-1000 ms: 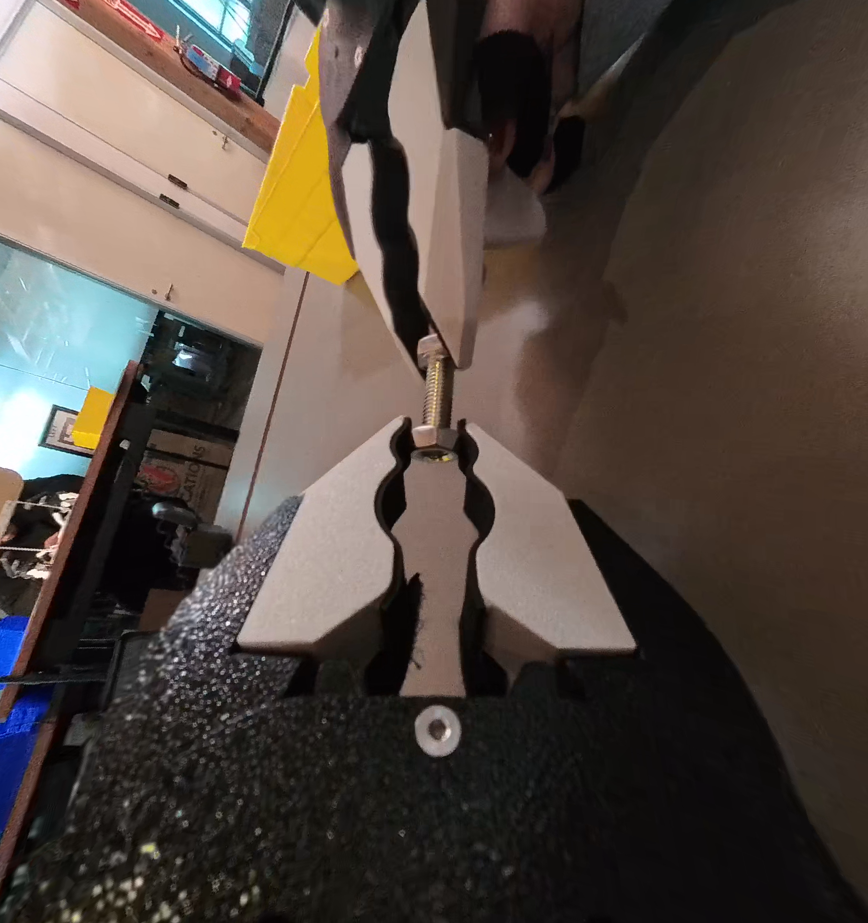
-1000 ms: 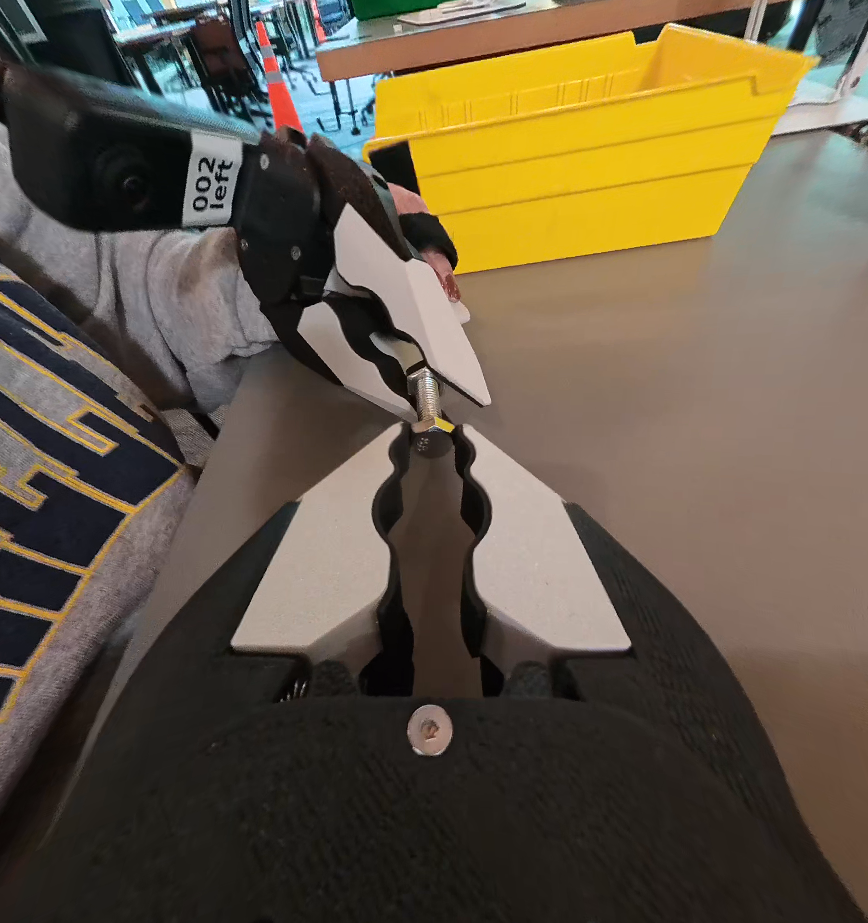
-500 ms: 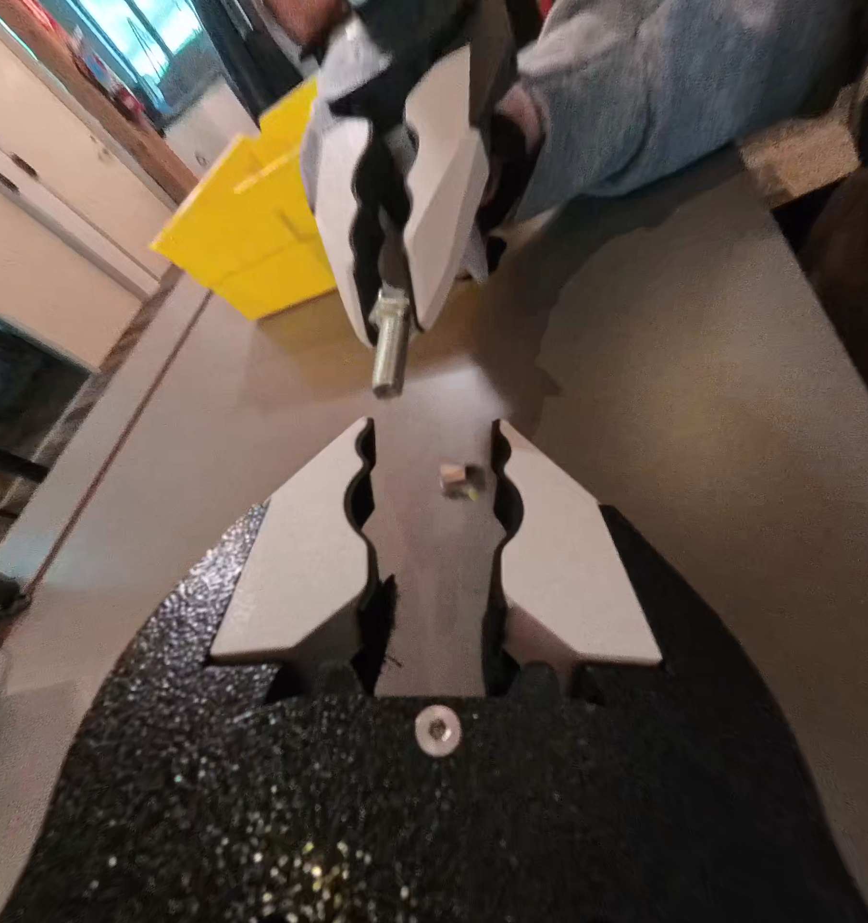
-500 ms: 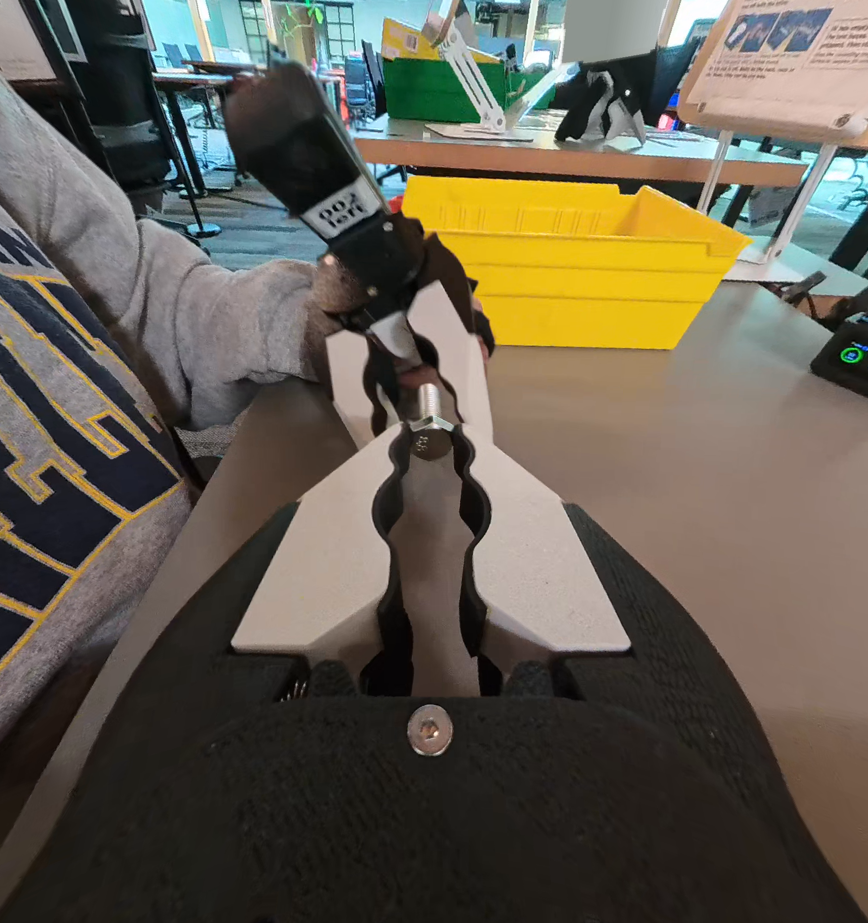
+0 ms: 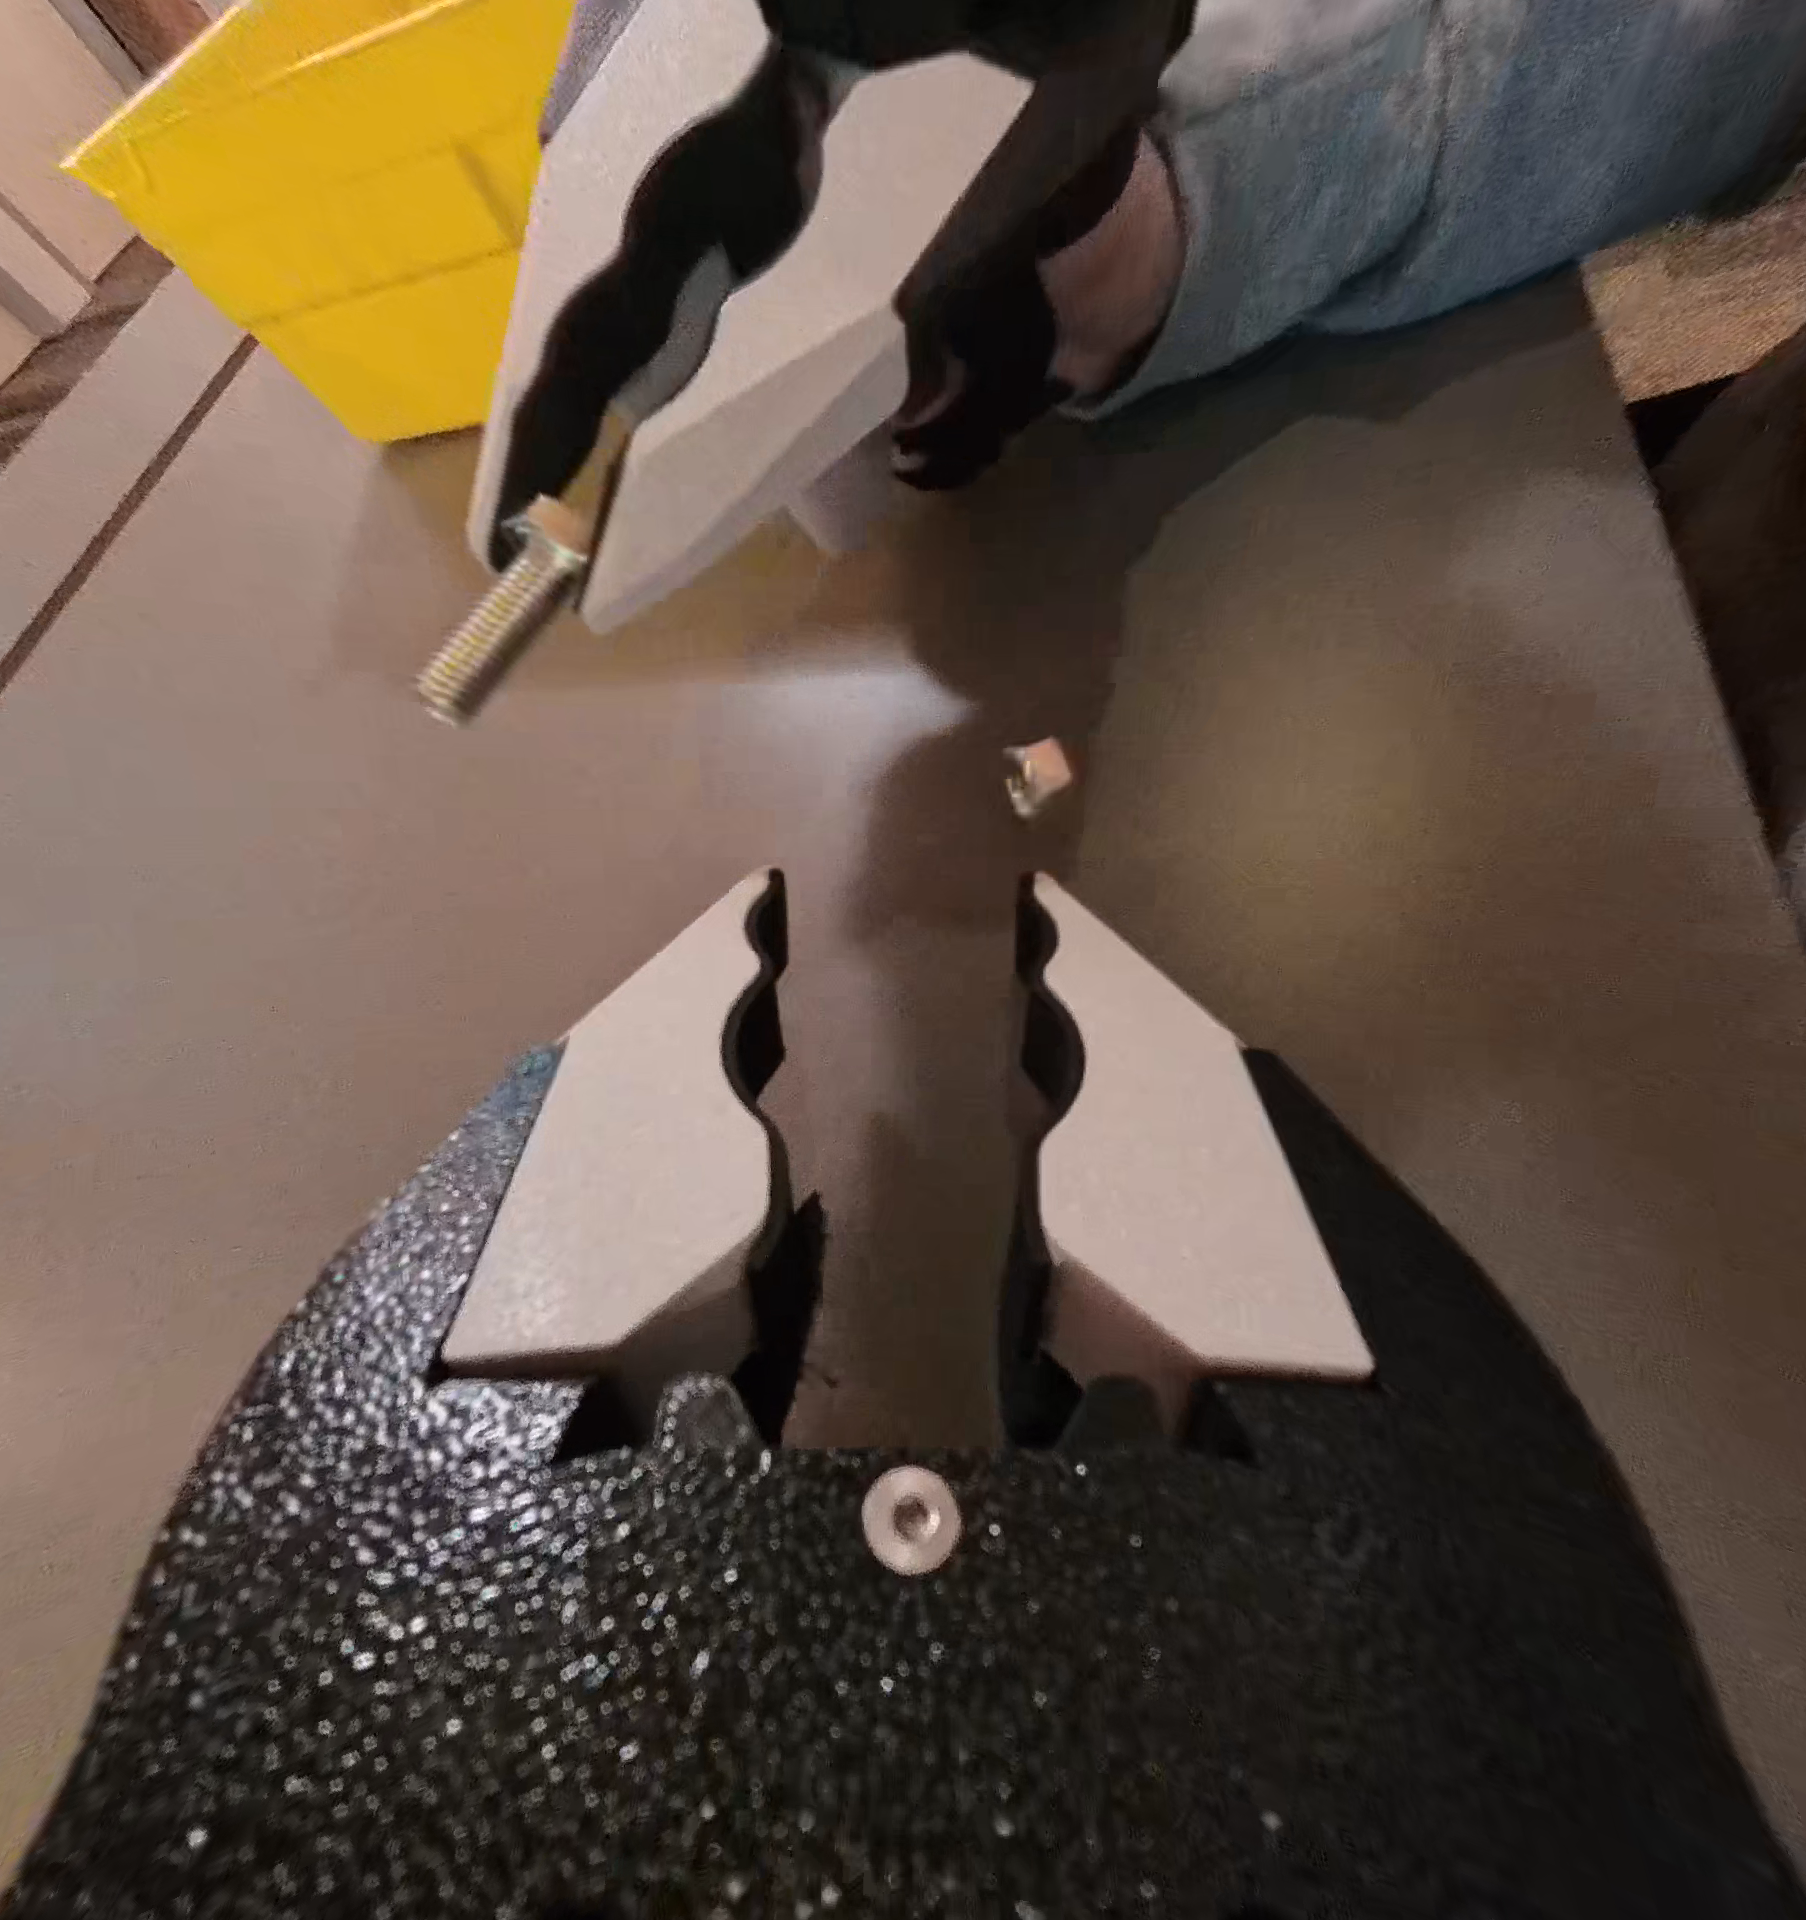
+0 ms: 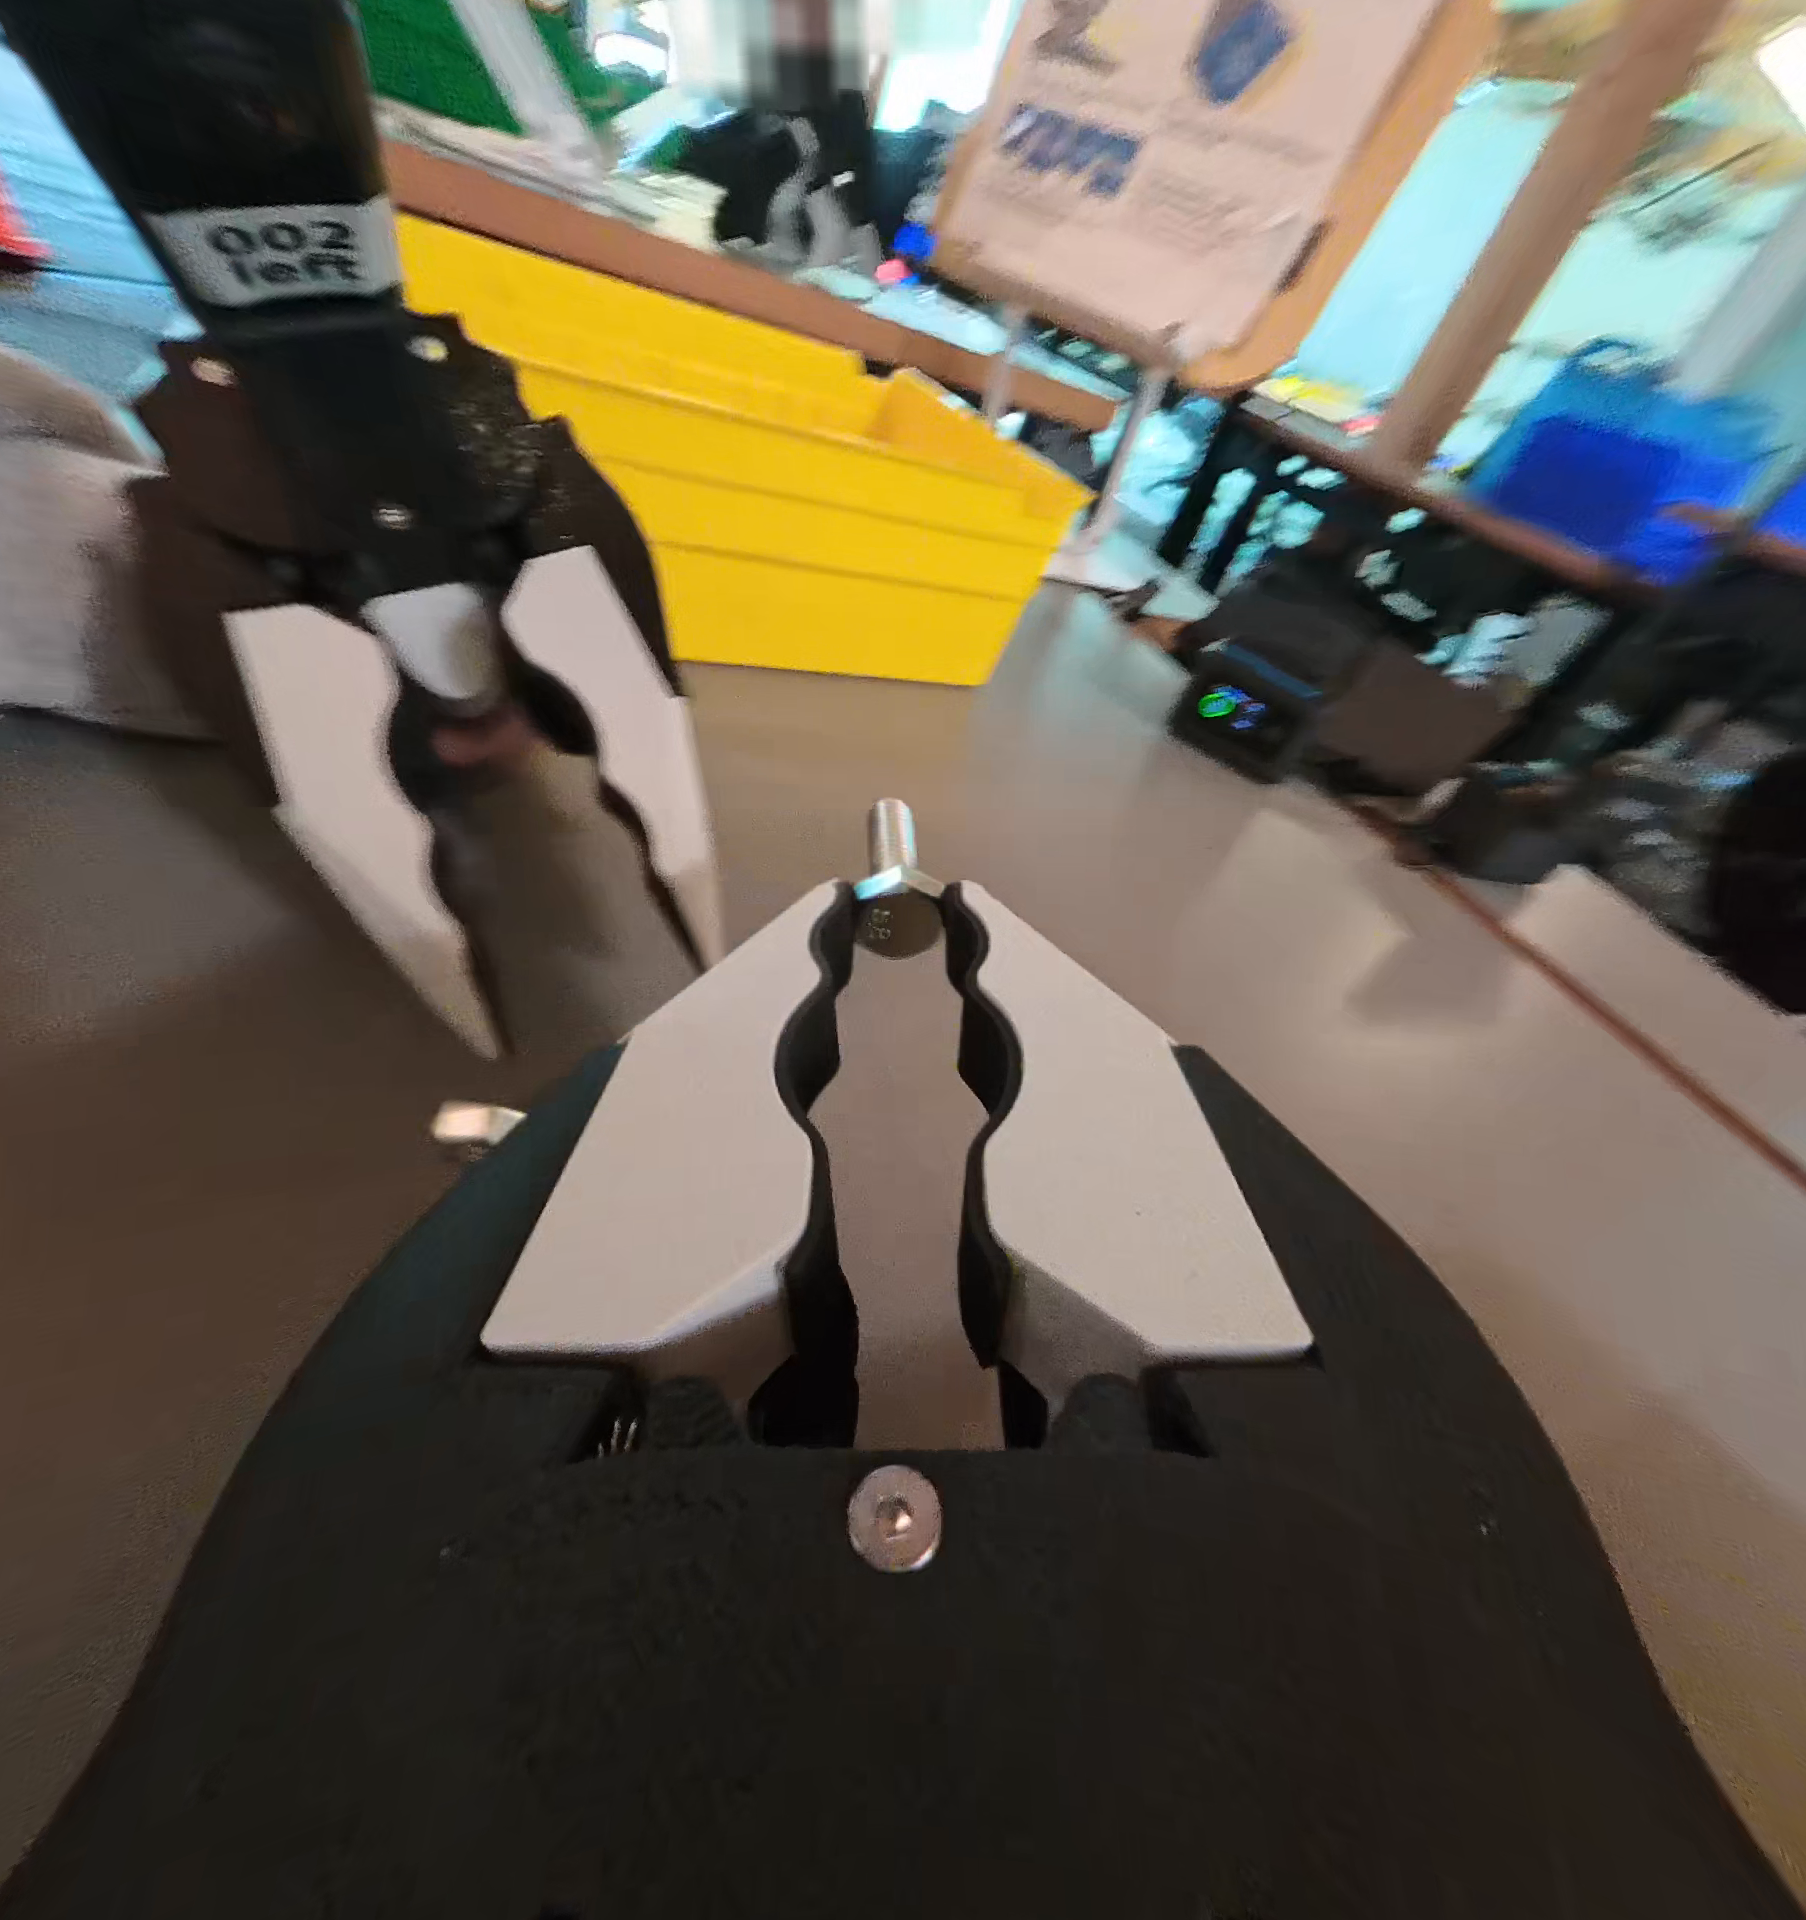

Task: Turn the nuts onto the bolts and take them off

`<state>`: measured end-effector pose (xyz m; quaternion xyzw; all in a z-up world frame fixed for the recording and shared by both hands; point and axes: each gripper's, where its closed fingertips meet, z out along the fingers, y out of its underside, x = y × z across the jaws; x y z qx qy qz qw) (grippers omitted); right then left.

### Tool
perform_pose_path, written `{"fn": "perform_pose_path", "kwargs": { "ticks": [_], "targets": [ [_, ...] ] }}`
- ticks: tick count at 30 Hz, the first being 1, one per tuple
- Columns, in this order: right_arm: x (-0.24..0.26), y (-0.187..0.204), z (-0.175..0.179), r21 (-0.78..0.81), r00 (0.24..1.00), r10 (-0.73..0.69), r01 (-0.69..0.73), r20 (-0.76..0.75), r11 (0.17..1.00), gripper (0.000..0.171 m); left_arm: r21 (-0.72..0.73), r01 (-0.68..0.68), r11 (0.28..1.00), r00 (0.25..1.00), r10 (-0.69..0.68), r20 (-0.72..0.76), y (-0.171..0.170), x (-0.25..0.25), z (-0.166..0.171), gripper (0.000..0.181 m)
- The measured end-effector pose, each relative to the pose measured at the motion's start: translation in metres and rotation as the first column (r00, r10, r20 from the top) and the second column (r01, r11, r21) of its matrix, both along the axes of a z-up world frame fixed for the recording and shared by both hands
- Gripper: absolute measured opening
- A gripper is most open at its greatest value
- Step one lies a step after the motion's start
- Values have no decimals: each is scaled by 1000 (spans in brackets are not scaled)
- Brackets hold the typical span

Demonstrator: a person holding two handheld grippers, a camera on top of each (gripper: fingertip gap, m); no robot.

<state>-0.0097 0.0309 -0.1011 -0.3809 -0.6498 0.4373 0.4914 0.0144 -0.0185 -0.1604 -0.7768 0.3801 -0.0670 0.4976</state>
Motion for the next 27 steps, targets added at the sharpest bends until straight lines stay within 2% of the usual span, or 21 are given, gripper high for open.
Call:
{"fn": "perform_pose_path", "kwargs": {
  "ticks": [3, 8, 11, 14, 16, 18, 20, 23, 27],
  "targets": [
    [0, 7, 7, 51, 995, -70, 73, -71, 996, 16, -1, 55, 999, 997, -54, 55, -5, 14, 7, 41],
    [6, -5, 28, 122, 984, -61, 83, -170, 989, 16, -91, 90, 992, 996, -87, 38, -3, 27, -3, 35],
    [28, -10, 79, 112, 949, -93, 133, -302, 985, 16, -160, 83, 984, 996, -85, -5, -3, 26, -16, 32],
    [69, 21, 136, 94, 888, -222, 282, -404, 955, 16, -161, 41, 986, 998, -46, -30, -4, 18, -16, 31],
    [98, 64, 144, 115, 882, -356, 406, -309, 906, 16, -170, 9, 985, 1000, -12, -20, -7, 13, -14, 35],
    [126, 110, 118, 174, 876, -477, 482, -74, 859, 16, -162, -12, 987, 1000, 16, 23, -9, 8, -7, 39],
    [152, 150, 94, 224, 822, -566, 540, 70, 812, 16, -187, -27, 982, 997, 40, 67, -12, 4, -5, 40],
    [166, 195, 76, 281, 768, -618, 563, 169, 777, 16, -262, -16, 965, 994, 44, 104, -16, 4, -14, 43],
    [156, 250, 43, 327, 684, -598, 501, 417, 801, 16, -300, -11, 954, 995, 40, 91, -12, 11, -21, 39]
  ]
}}
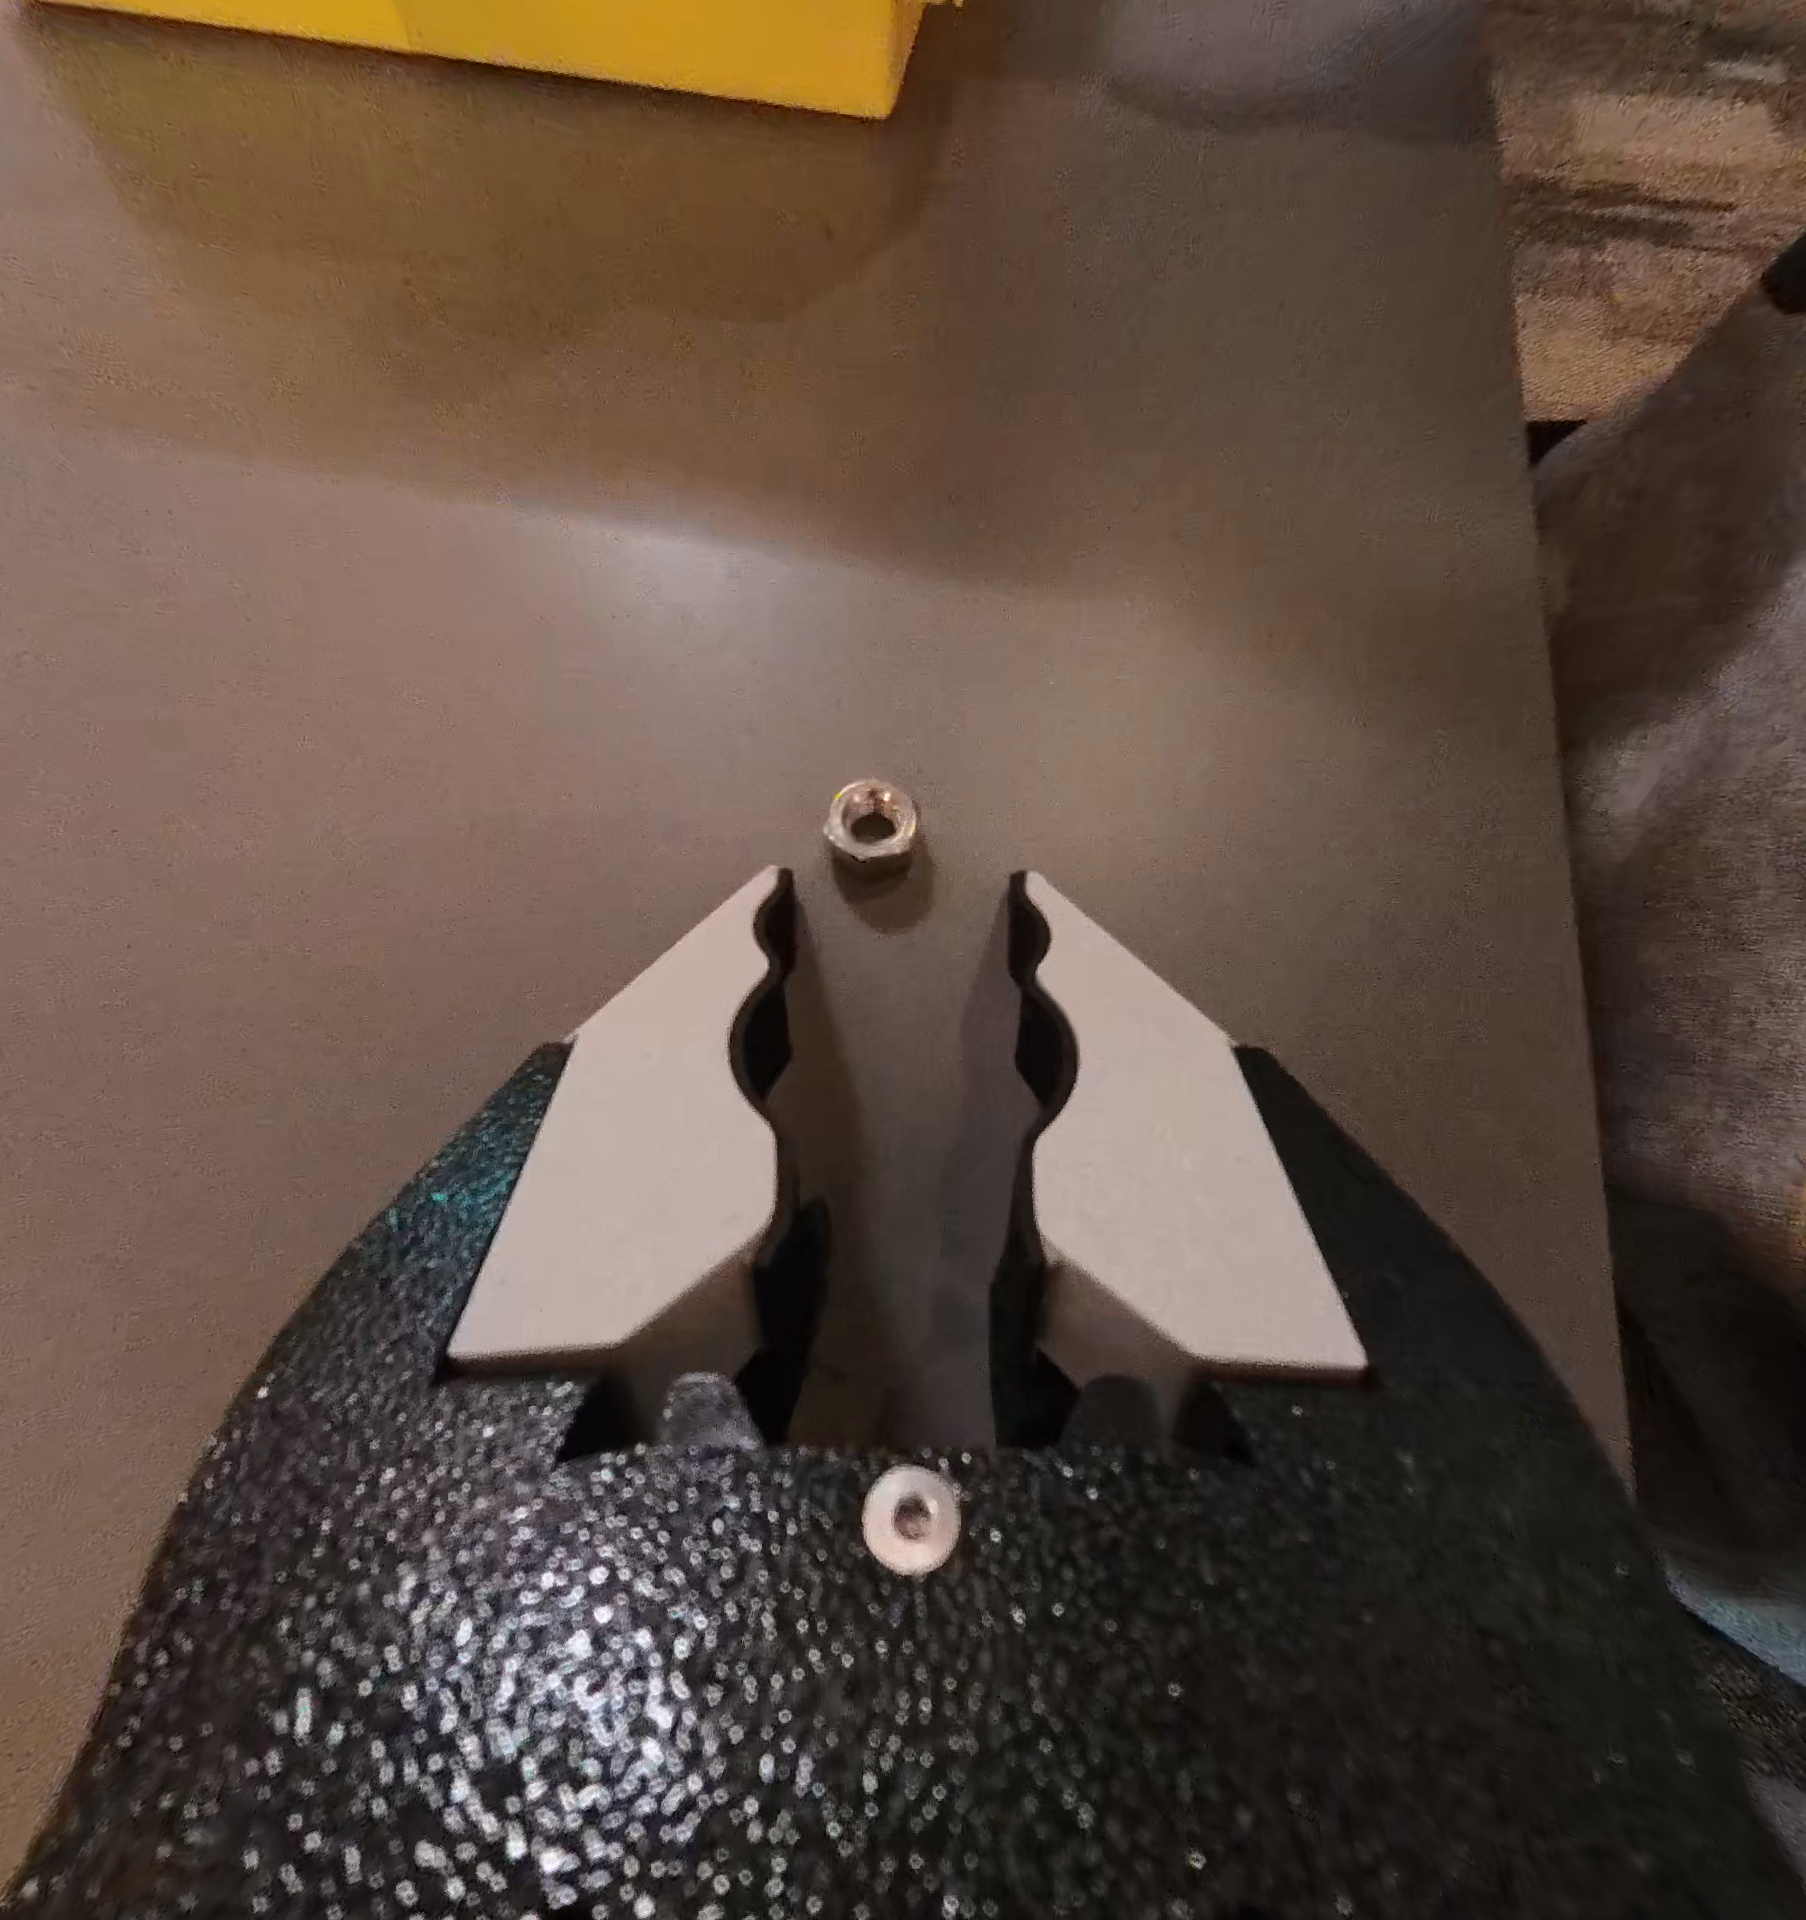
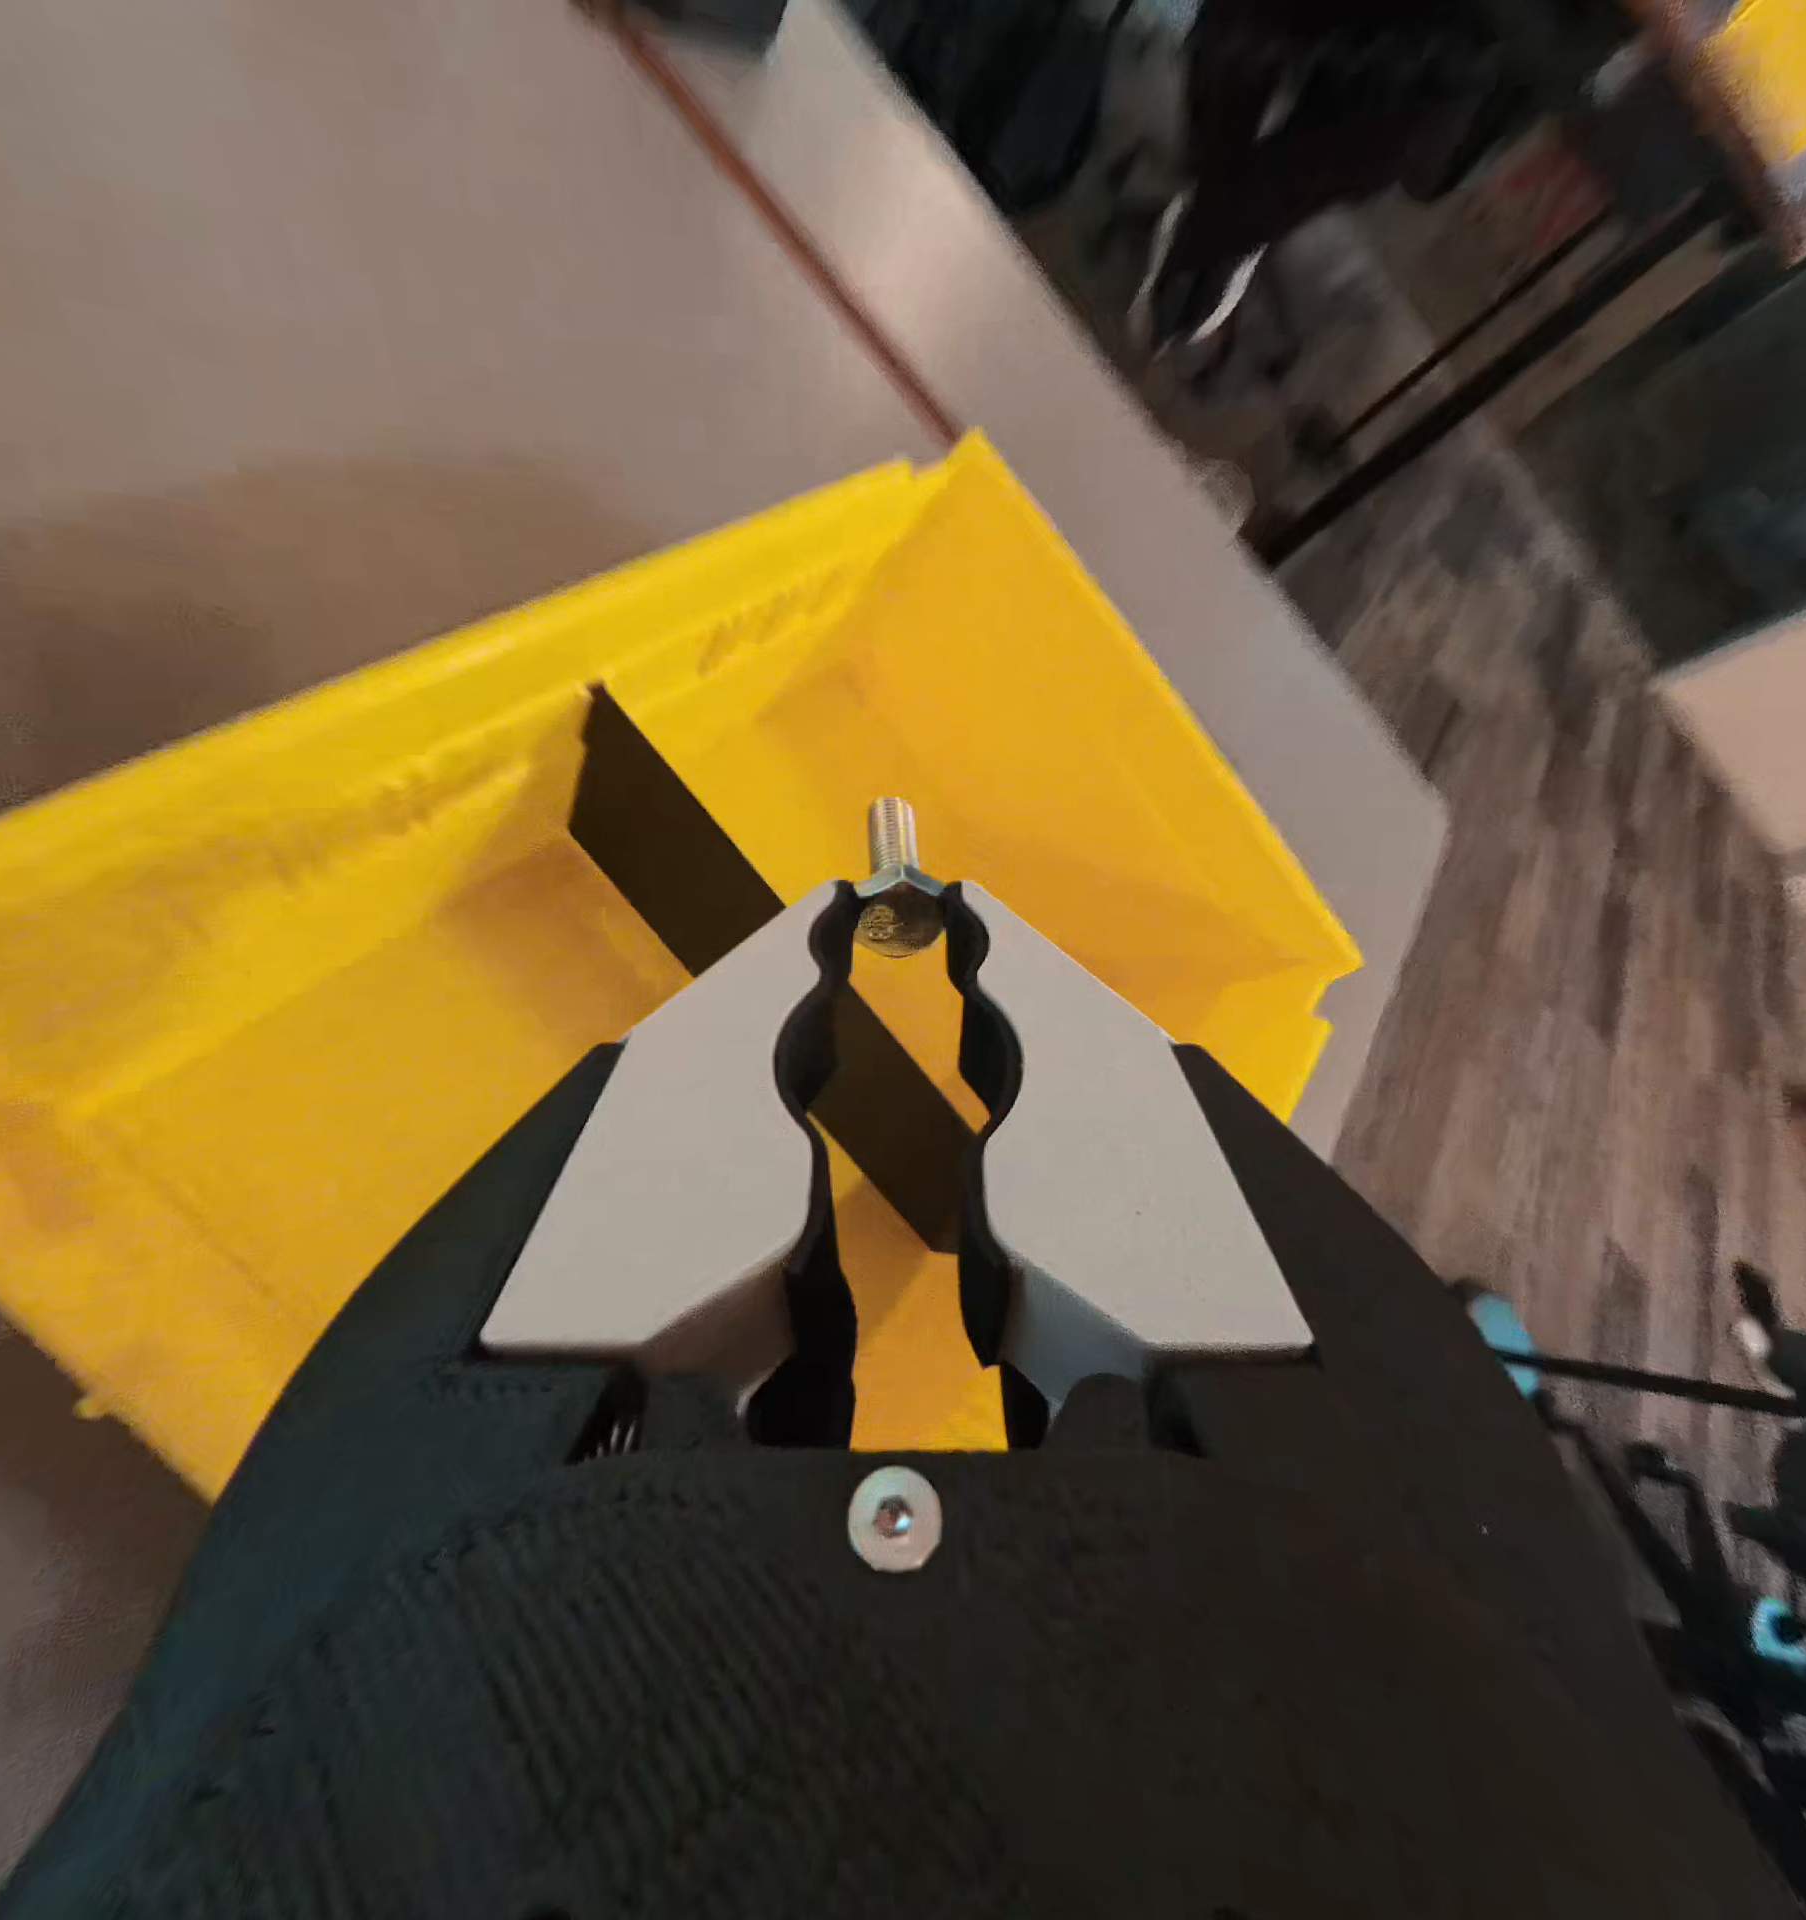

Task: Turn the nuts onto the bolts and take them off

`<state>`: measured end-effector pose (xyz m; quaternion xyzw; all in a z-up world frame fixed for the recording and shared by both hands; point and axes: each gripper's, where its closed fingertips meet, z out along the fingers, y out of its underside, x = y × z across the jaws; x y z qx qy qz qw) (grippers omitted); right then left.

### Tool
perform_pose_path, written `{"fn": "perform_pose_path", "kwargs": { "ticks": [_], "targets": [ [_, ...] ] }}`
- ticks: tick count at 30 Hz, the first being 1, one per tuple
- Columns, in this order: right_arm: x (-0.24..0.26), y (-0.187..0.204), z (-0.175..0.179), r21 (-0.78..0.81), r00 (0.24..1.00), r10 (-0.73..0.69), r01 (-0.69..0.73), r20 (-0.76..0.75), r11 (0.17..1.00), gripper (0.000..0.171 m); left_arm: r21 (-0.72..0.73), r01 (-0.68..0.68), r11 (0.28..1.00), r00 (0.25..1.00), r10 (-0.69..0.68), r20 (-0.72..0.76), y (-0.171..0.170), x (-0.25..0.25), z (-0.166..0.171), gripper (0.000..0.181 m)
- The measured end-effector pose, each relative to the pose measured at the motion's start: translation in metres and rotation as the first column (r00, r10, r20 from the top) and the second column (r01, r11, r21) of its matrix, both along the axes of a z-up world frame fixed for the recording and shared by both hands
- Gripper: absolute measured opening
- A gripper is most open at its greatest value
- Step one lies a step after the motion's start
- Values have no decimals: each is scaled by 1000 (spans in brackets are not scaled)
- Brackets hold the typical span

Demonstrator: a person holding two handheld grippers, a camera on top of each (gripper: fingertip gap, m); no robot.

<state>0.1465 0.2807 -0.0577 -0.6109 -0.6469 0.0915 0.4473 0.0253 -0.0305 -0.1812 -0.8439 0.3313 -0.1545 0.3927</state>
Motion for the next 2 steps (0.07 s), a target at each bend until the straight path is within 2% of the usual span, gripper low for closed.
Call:
{"fn": "perform_pose_path", "kwargs": {
  "ticks": [2],
  "targets": [
    [-4, 21, -25, -101, 986, 0, 17, 166, 995, 16, -5, 5, 1000, 1000, -5, -6, 2, 3, 0, 35]
  ]
}}
